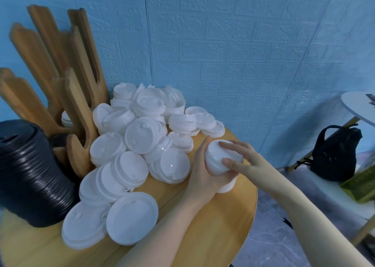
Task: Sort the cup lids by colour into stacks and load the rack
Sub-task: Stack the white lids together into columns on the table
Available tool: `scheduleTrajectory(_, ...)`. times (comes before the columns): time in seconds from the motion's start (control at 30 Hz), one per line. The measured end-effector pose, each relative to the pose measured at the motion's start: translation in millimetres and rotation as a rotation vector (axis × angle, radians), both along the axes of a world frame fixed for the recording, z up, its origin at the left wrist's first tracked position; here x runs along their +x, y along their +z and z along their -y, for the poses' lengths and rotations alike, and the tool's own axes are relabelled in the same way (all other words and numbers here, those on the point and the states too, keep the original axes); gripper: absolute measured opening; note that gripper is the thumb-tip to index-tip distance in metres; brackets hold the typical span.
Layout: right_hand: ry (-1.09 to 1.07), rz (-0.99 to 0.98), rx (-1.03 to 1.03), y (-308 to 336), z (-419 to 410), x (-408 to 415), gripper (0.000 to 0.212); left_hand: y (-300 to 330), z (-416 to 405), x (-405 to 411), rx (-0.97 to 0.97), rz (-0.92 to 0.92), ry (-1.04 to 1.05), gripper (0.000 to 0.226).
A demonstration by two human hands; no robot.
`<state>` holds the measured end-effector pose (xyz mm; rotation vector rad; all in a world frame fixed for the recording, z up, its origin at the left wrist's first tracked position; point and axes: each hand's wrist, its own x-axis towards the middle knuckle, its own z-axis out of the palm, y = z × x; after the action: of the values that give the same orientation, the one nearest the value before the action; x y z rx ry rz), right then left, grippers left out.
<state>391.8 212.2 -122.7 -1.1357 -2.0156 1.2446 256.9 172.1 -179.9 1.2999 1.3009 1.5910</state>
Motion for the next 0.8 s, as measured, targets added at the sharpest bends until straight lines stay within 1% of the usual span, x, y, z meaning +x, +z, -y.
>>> scheduleTrajectory(0.07, -0.007, -0.029, -0.017, 0, -7, -3, 0.041, -1, -6, 0, -0.002, 0.036, 0.028, 0.08)
scheduleTrajectory(0.13, -0.014, -0.047, -0.019, -1, -15, -8, 0.04, -4, -12, -1, 0.001, 0.073, 0.067, 0.079)
scheduleTrajectory(0.23, -0.007, -0.047, 0.0, -3, -20, -15, 0.039, -7, -18, -1, 0.0, 0.094, 0.093, 0.087)
scheduleTrajectory(0.33, 0.063, -0.011, 0.001, -2, -24, -13, 0.039, -10, -20, -2, 0.012, 0.086, 0.123, 0.083)
scheduleTrajectory(0.37, 0.089, -0.032, -0.021, 2, -29, -11, 0.039, -11, -19, -3, 0.011, 0.081, 0.126, 0.083)
scheduleTrajectory(0.43, 0.078, -0.163, -0.03, 10, -48, -7, 0.031, -10, -16, -6, 0.007, 0.071, 0.113, 0.083)
scheduleTrajectory(0.47, 0.029, -0.205, 0.022, 11, -61, -6, 0.027, -11, -16, -8, 0.001, 0.066, 0.103, 0.083)
scheduleTrajectory(0.5, -0.03, -0.193, 0.103, 10, -78, -7, 0.029, -12, -16, -9, -0.006, 0.062, 0.097, 0.084)
scheduleTrajectory(0.57, -0.092, -0.06, 0.226, 1, -111, -18, 0.039, -14, -17, -10, -0.005, 0.056, 0.091, 0.086)
scheduleTrajectory(0.6, -0.084, 0.015, 0.243, -5, -126, -26, 0.048, -14, -17, -10, -0.001, 0.059, 0.088, 0.087)
scheduleTrajectory(0.7, -0.042, 0.19, 0.247, -25, -164, -53, 0.074, -15, -16, -11, -0.004, 0.082, 0.074, 0.091)
scheduleTrajectory(0.8, -0.028, 0.248, 0.222, -31, -185, -76, 0.095, -16, -15, -13, -0.009, 0.112, 0.056, 0.09)
